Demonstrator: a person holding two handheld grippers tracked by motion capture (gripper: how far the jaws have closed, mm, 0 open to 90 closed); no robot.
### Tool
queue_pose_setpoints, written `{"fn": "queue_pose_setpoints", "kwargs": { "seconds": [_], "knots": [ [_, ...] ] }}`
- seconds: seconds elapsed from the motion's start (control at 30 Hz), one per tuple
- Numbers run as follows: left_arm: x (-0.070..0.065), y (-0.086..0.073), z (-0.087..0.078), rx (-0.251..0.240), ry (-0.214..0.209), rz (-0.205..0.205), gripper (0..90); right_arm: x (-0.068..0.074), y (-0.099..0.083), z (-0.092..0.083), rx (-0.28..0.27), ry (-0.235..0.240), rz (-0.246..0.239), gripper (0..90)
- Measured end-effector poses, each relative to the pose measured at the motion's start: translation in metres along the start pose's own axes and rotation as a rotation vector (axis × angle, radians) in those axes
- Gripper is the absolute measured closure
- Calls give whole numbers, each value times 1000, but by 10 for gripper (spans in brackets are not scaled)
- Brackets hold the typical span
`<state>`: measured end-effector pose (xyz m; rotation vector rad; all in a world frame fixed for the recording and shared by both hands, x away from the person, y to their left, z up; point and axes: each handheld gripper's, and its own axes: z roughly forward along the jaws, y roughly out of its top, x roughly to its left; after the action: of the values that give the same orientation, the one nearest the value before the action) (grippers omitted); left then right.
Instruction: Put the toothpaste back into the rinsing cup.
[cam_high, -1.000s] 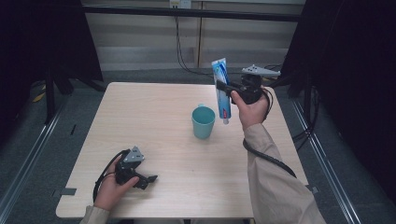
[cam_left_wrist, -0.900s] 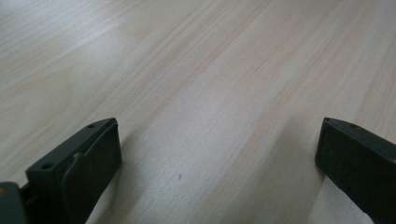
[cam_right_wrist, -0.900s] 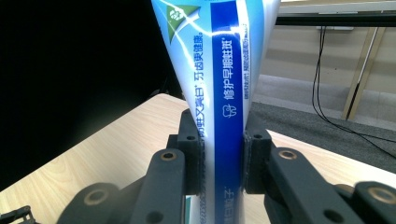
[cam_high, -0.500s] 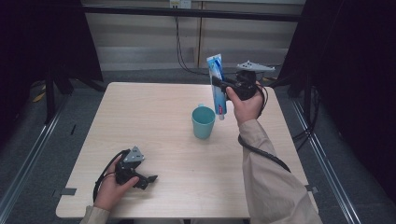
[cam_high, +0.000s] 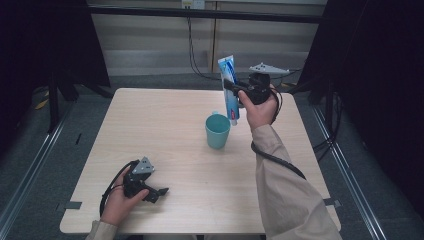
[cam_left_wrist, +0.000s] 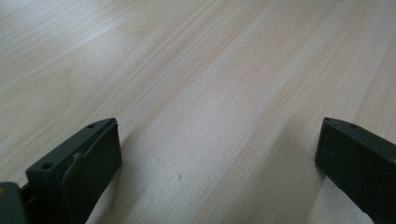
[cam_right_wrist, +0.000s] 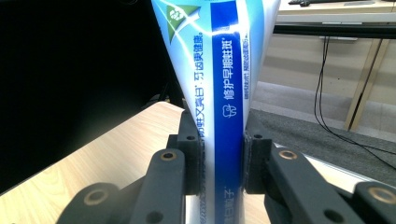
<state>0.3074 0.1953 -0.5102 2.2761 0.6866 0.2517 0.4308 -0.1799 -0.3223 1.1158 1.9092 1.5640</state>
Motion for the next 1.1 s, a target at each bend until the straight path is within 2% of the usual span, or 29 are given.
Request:
{"fn": "queue_pose_setpoints", "kwargs": {
  "seconds": [0.37,1.1],
  "knots": [
    [0,0,0,0,0,1,1,3,-1,10,-17,5,2,740],
    [0,0,0,0,0,1,1,11,-21,38,-4,19,-2,738]
  ]
}}
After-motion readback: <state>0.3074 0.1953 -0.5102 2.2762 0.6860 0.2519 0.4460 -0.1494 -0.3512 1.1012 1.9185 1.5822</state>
